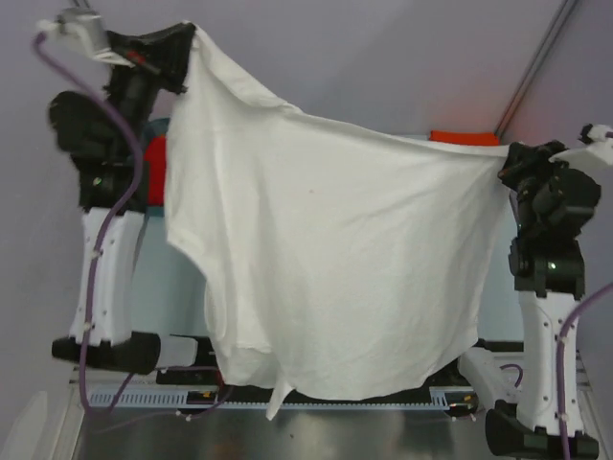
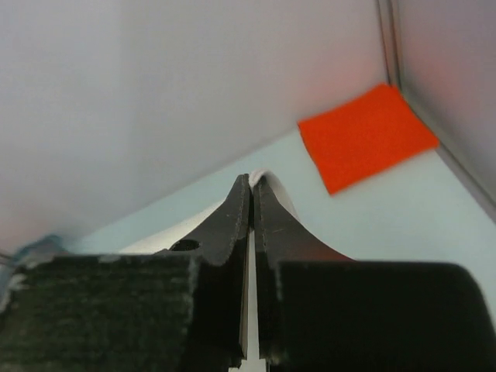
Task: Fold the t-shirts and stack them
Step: Flatten the tshirt out
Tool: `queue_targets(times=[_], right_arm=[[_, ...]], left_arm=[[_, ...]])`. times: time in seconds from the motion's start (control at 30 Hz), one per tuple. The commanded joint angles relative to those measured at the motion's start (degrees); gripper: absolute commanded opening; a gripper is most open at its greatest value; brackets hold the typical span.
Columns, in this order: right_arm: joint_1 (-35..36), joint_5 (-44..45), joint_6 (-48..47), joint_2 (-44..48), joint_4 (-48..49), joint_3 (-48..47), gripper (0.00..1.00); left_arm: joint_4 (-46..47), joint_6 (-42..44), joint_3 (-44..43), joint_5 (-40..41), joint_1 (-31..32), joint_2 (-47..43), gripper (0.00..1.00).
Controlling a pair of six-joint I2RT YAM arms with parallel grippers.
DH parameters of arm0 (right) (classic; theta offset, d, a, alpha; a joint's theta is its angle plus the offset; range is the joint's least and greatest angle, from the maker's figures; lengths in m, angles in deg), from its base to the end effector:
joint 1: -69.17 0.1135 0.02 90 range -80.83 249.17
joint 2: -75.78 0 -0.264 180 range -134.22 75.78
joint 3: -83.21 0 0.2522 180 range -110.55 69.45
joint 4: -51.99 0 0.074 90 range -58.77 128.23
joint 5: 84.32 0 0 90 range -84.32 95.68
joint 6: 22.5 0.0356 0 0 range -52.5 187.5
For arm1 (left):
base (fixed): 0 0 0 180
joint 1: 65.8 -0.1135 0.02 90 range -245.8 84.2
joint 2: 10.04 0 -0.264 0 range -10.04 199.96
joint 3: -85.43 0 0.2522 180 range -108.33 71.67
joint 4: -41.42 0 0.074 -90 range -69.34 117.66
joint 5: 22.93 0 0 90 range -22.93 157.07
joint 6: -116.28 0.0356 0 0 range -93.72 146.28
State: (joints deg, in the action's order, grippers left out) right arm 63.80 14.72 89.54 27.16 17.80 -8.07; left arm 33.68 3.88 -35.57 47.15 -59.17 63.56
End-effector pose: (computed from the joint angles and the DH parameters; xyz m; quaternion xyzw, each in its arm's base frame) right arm 0.1378 -0.0186 0.4986 0.2122 0.6183 0.0585 0.7545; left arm 0.1962 -0.0350 0.6210 0.0976 0.4364 -0.2946 0.8445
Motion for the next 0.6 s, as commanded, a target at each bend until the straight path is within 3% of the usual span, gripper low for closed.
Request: queue_targets(times=[0.0,0.2,0.23,0.27,0.4,0.47,0.57], right_arm=[[-0.4,3.4,-0.6,-4.7,5.8,10.3,0.0],[-2.7,3.2,-0.9,-20.3,19.6,21.6,0.0],[-2.8,3.4,-2.2,-22.6,25.9,22.8,0.0],[-3.7,3.4,-3.2,-29.1,26.7,22.8,0.0],[-6.0,3.1,-7.6,-44.9,26.0,14.2,0.0],[-6.7,3.4,-8.3,-48.9,22.3,10.6,0.0],[-7.0,0.7,-9.2,-52.3,20.7,7.4,0.0]], left_arm=[[0.7,2.9,6.7,-1.3,0.1,11.6,0.0],[13.2,-0.7,9.5,-7.1,-0.5,39.4,0.0],[13.4,-1.1,5.5,-7.3,-0.5,43.4,0.0],[13.4,-2.0,2.2,-9.0,-0.8,53.0,0.0],[11.1,-10.4,-17.2,-12.0,-1.0,72.6,0.0],[11.0,-13.8,-25.5,-13.3,-0.8,76.8,0.0],[14.6,-17.4,-22.5,-11.6,0.0,76.9,0.0]])
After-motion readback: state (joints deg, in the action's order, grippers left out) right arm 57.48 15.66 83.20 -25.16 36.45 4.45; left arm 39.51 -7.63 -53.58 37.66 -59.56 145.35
